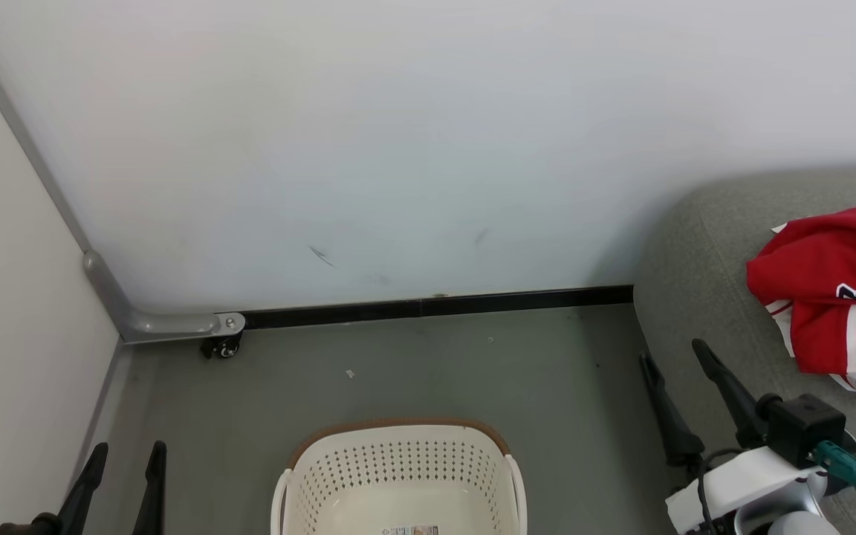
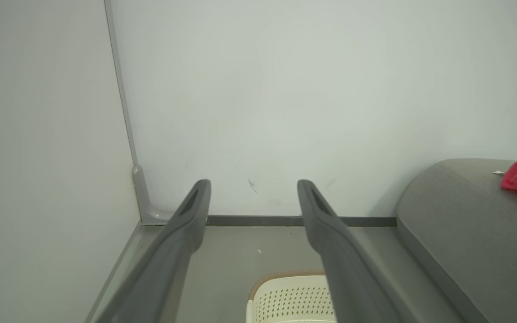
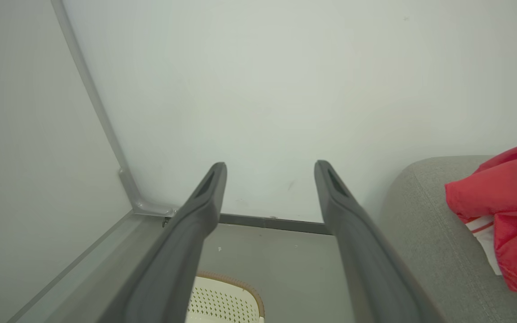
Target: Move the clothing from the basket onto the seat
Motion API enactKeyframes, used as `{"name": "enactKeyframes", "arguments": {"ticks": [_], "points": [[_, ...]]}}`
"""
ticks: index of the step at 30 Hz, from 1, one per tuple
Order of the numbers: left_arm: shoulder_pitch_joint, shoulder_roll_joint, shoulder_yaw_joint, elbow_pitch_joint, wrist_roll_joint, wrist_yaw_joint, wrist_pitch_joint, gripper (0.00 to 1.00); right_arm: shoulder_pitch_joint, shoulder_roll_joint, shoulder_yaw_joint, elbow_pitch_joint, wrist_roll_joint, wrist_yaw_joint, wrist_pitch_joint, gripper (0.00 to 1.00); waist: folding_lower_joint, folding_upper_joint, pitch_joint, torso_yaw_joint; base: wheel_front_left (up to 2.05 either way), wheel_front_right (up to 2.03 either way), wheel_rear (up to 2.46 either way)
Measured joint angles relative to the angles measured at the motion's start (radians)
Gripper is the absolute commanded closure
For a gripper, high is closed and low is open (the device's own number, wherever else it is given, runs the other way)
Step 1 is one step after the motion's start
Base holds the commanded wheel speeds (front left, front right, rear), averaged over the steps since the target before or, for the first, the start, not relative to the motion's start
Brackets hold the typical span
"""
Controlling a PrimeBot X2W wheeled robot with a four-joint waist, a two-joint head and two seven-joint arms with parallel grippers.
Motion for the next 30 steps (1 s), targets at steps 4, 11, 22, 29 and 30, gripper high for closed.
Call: {"name": "enactKeyframes", "arguments": {"ticks": [4, 11, 22, 29, 30], "points": [[0.015, 0.000, 0.000, -0.004, 0.001, 0.000, 0.000, 0.00, 0.018, -0.001, 0.002, -0.007, 0.000, 0.000, 0.000, 0.00, 0.0000, 0.0000, -0.012, 0.001, 0.00, 0.00, 0.00], [0.021, -0.001, -0.001, -0.006, 0.007, 0.000, 0.000, 0.00, 0.031, -0.002, 0.007, -0.024, 0.010, 0.000, 0.000, 0.00, 0.0000, 0.0000, -0.027, 0.002, 0.00, 0.00, 0.00], [0.040, -0.005, -0.003, -0.015, 0.008, 0.000, 0.000, 0.00, 0.055, -0.011, 0.009, -0.030, 0.018, 0.000, 0.000, 0.00, 0.0000, 0.0000, -0.040, -0.001, 0.00, 0.00, 0.00], [0.040, -0.005, -0.004, -0.020, 0.008, 0.000, 0.000, 0.00, 0.058, -0.013, 0.009, -0.033, 0.018, 0.000, 0.000, 0.00, -0.0001, 0.0000, -0.044, -0.004, 0.00, 0.00, 0.00], [0.040, -0.005, -0.004, -0.020, 0.008, 0.000, 0.000, 0.00, 0.058, -0.013, 0.009, -0.033, 0.018, 0.000, 0.000, 0.00, 0.0000, 0.0000, -0.044, -0.005, 0.00, 0.00, 0.00]]}}
